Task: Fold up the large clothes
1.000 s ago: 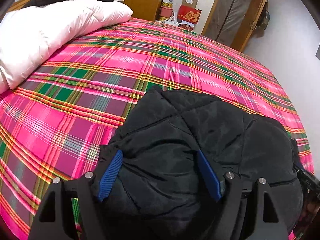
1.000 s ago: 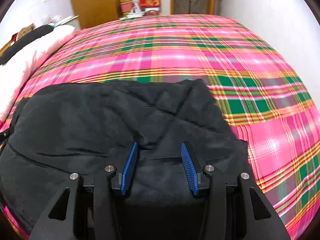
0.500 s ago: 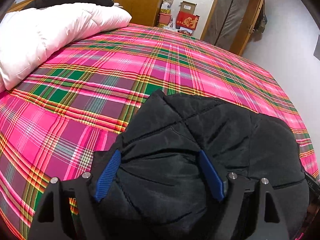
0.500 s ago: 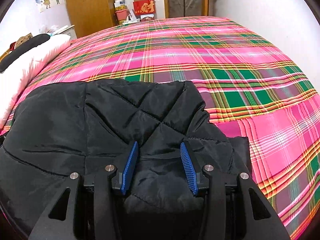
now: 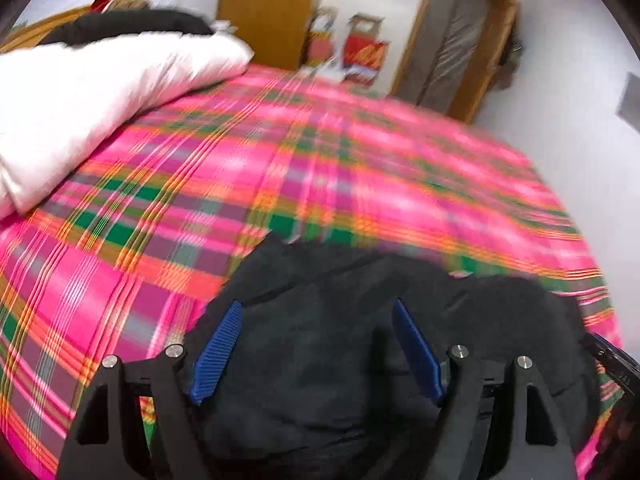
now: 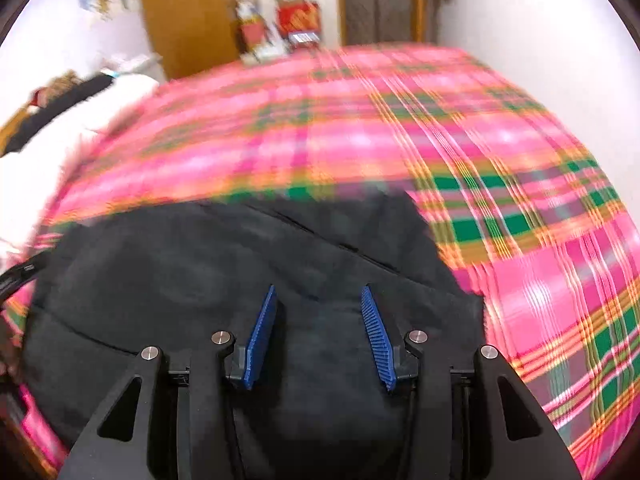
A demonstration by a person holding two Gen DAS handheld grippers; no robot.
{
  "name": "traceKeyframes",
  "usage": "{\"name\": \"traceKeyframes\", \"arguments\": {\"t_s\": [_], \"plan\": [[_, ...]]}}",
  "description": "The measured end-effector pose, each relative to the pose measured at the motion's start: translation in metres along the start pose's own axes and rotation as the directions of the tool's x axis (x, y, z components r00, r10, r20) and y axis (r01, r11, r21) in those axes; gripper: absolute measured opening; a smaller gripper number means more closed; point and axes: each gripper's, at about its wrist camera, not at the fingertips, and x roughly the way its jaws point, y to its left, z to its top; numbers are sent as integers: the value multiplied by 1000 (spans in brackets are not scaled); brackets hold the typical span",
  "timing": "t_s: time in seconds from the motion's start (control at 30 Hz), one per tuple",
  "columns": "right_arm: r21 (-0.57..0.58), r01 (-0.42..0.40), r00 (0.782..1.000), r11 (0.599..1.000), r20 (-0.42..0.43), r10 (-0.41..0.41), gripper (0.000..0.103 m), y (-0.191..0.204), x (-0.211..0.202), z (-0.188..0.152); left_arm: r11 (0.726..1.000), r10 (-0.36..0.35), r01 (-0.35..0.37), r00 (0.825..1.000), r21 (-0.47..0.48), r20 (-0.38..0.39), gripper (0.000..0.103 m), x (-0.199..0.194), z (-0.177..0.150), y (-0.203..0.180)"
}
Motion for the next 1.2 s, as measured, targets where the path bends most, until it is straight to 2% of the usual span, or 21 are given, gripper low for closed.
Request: {"name": "traceKeyframes", "arguments": {"t_s": [0.1,0.2,0.23,0.3,0.43,0.63,0.8,0.93,1.03,1.1,1.2], "plan": [[-84,-81,997,993,-12,81,46,44,4,7,996,-24,22,1000,92,10,79,3,-3,-22],[-136,-81,993,987,-98,68,46,71,42,8,989,49,-40,997,144,-55,79,29,-11,-25],[-132,-65,989,989,-140,46,46,72,62,7,988,62,-53,996,146,-63,79,36,-13,-21],[-87,-69,984,994,-168,54,46,65,84,8,990,60,-51,996,135,-65,79,39,-11,-16],[-46,-80,984,996,-164,71,46,53,104,5,991,49,-40,996,124,-68,80,47,-13,-13],[-57,-64,987,996,-150,55,46,57,100,3,992,45,-36,996,121,-74,81,58,-17,-11],[-50,-83,994,995,-80,79,46,43,43,8,992,39,-30,997,125,-72,81,54,-16,-10],[-41,-47,999,998,9,47,46,12,-15,-20,992,38,-29,997,127,-70,81,53,-16,-9],[8,6,1000,1000,-26,-6,46,-16,-12,-43,990,47,-38,997,132,-66,81,54,-17,-11],[39,-4,998,999,-67,7,46,-34,6,-56,990,46,-38,997,137,-60,81,54,-18,-12],[43,19,998,999,-66,-16,46,-42,25,-57,989,51,-43,997,141,-54,81,55,-18,-14]]}}
